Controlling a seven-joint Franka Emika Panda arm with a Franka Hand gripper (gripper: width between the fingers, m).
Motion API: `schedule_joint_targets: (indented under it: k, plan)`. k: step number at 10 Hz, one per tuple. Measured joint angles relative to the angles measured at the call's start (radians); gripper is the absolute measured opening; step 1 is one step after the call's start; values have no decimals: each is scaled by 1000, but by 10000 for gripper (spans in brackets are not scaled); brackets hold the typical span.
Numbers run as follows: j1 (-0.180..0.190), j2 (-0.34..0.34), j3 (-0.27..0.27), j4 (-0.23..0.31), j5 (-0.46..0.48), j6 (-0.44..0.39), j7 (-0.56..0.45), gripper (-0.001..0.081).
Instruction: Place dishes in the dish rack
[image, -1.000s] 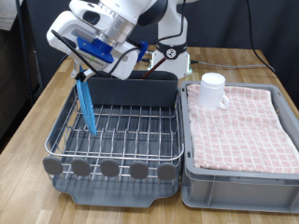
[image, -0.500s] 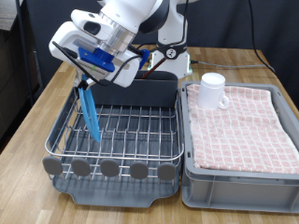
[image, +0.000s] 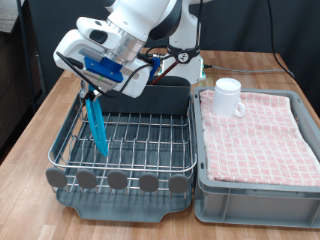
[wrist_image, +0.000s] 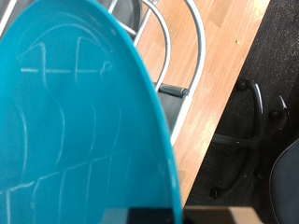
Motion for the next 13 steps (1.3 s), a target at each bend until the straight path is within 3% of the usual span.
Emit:
schedule_joint_targets:
  k: [2,3,4,6,7,8,9,10,11,13]
  plan:
    - [-1,2,0,-2,8,0,1,20]
    - [-1,3,0,-2,11,0,1,90]
    - [-1,3,0,-3,15,0,0,90]
    - [-4,3,4,-3,41,0,-6,410]
    - [-15,3,19,-3,107,0,-42,410]
    - [-36,1,46,-3,211,0,-115,575]
    - [-58,-3,72,-3,314,-4,-192,575]
    - [-76,-11,93,-3,411,-14,-263,731]
    - [-86,-28,105,-1,483,-38,-320,785]
    - [-91,-81,111,7,577,-114,-414,800]
